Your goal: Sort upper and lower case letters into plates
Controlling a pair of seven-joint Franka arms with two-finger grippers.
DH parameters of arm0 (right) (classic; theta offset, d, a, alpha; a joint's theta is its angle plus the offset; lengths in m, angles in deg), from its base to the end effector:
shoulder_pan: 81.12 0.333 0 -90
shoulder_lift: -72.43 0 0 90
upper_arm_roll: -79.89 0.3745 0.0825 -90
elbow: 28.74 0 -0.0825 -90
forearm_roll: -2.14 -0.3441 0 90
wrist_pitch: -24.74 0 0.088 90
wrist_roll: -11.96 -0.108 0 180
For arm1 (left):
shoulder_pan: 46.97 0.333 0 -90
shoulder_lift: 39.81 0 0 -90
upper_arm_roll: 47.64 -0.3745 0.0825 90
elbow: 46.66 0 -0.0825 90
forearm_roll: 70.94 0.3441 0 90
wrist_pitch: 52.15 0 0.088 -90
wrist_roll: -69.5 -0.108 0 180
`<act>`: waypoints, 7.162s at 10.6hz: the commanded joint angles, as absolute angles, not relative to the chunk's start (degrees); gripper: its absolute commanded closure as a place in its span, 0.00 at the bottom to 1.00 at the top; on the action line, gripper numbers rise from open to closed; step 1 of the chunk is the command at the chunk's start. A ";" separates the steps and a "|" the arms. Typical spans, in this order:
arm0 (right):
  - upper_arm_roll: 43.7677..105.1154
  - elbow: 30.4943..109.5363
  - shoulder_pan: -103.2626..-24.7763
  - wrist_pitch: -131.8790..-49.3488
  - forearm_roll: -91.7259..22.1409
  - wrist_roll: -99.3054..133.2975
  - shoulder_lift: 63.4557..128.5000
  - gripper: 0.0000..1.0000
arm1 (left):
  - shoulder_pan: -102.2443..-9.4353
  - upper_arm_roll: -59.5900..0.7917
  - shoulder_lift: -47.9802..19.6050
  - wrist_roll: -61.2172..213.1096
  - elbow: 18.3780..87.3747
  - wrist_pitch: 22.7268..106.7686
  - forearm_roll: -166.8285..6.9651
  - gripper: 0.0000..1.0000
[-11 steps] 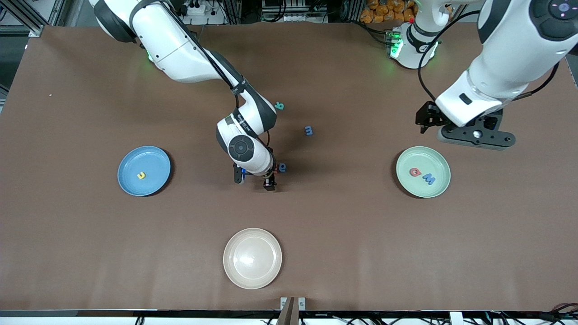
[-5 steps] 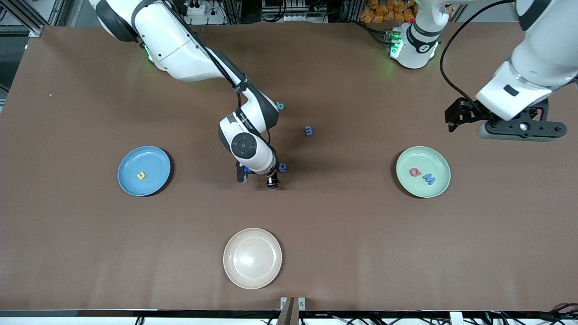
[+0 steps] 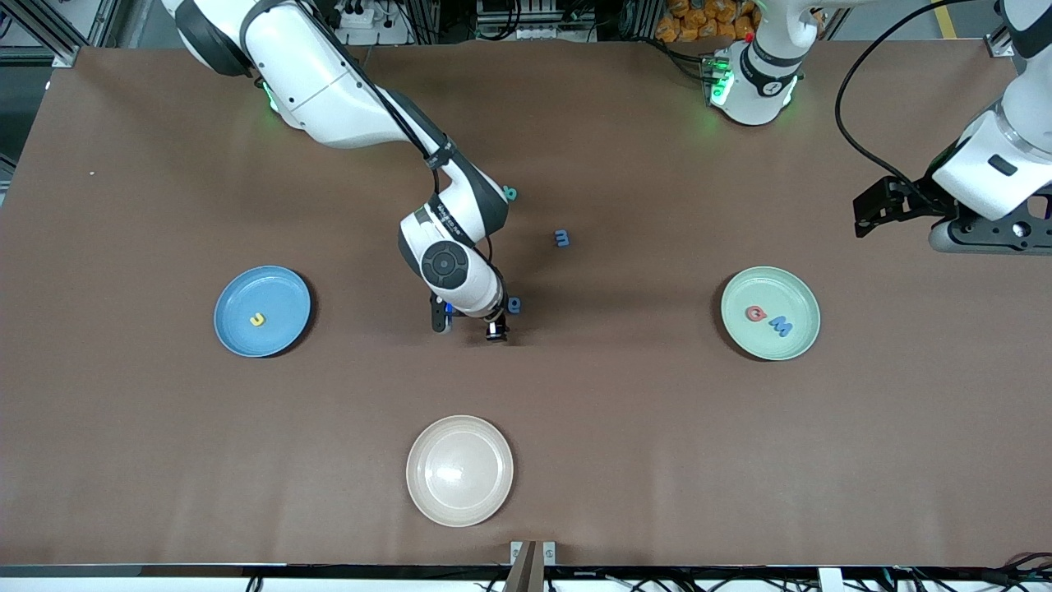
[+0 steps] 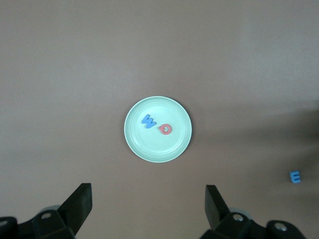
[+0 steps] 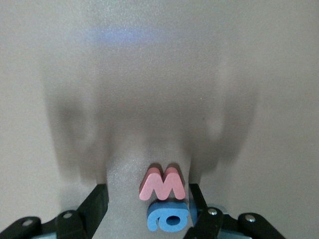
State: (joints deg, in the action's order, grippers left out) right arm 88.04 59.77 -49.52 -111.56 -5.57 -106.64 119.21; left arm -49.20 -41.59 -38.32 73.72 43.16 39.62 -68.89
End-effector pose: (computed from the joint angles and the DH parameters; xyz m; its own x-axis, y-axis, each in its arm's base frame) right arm 0.5672 0.4445 0.2408 0.0438 -0.9833 -0.1765 -0.9944 -0.0599 0.0872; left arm 0.5221 -0.0712 0.6727 0.9974 -0.0719 0.0106 -0.0715 -0.9969 -0.0323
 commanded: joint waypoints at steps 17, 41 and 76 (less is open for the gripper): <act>87.54 62.13 -48.25 -110.61 -2.17 -108.09 118.83 0.26 | -53.56 -42.63 -40.34 73.80 48.70 42.24 -70.50 0.00; 88.24 72.56 -66.23 -88.30 -4.27 -76.43 97.33 0.86 | -56.53 -42.63 -38.50 73.89 49.05 43.82 -70.50 0.00; 89.73 66.80 -72.68 -92.50 1.17 -30.41 102.22 0.00 | -112.00 -48.69 12.83 127.32 28.49 80.83 -69.18 0.23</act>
